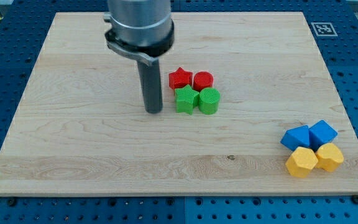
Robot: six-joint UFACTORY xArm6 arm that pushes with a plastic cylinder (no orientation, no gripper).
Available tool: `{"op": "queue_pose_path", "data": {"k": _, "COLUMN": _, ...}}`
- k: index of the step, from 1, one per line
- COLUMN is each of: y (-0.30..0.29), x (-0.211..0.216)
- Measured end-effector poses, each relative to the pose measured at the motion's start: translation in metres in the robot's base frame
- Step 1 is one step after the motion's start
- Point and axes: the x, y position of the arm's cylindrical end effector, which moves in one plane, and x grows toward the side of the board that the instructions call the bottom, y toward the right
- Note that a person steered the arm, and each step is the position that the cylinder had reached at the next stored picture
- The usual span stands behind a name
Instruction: Move the green star and red star slightly to the top side
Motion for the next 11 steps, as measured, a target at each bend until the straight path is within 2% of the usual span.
{"op": "queue_pose_path", "data": {"k": 1, "y": 0.043, "x": 0.020}}
{"op": "queue_pose_path", "data": {"k": 2, "y": 0.052, "x": 0.019}}
{"op": "queue_pose_path", "data": {"k": 6, "y": 0.052, "x": -0.007}}
{"op": "queue_pose_path", "data": {"k": 8, "y": 0.048, "x": -0.035}}
{"op": "queue_pose_path", "data": {"k": 11, "y": 0.044, "x": -0.121}}
